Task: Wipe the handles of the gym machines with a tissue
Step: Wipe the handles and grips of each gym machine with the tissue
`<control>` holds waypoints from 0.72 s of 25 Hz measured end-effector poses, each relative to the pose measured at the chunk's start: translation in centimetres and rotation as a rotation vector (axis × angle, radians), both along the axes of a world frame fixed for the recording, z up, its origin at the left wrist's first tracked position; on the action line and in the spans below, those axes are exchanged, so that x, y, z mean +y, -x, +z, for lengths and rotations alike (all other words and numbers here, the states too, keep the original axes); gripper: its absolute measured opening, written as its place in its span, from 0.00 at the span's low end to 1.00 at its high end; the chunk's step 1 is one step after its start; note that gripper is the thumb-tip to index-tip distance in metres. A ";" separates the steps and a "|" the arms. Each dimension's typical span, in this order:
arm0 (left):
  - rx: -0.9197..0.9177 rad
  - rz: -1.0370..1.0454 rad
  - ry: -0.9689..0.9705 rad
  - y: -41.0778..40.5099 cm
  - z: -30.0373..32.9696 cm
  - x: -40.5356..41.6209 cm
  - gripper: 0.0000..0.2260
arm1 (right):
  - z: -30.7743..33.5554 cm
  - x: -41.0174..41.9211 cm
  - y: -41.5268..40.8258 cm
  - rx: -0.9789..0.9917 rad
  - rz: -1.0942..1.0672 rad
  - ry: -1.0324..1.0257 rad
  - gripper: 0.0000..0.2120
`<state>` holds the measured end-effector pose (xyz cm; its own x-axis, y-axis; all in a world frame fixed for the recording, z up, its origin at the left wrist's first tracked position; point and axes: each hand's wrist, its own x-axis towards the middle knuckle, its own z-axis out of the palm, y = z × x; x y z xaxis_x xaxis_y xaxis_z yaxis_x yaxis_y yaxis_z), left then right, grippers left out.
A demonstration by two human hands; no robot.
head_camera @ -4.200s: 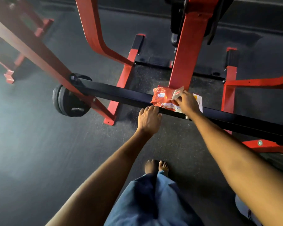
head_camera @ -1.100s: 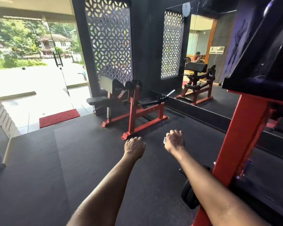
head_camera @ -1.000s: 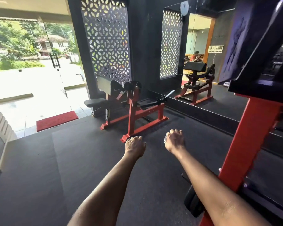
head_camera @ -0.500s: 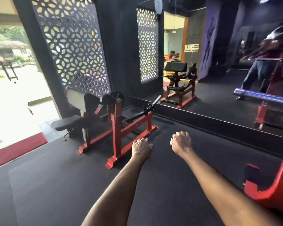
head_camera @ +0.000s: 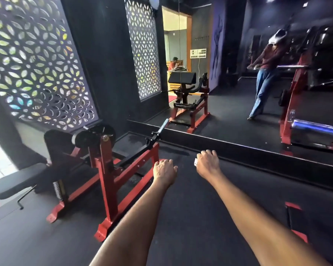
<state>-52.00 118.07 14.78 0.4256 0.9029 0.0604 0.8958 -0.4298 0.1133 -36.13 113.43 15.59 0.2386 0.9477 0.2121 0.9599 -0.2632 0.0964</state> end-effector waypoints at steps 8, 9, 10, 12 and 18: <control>-0.021 0.012 -0.029 -14.3 1.7 22.8 0.16 | 2.3 22.8 -14.2 -0.035 0.044 -0.044 0.12; -0.025 0.013 -0.033 -15.9 1.9 25.5 0.16 | 2.3 25.6 -15.9 -0.026 0.044 -0.045 0.12; -0.025 0.021 -0.031 -17.5 1.9 28.2 0.16 | 2.2 28.4 -17.4 -0.024 0.045 -0.038 0.12; -0.013 0.022 -0.039 -20.7 1.4 33.8 0.16 | 1.4 33.9 -20.6 -0.035 0.048 -0.030 0.12; -0.013 0.021 -0.038 -29.9 -0.5 52.4 0.15 | 0.1 51.5 -30.4 -0.054 0.085 0.000 0.12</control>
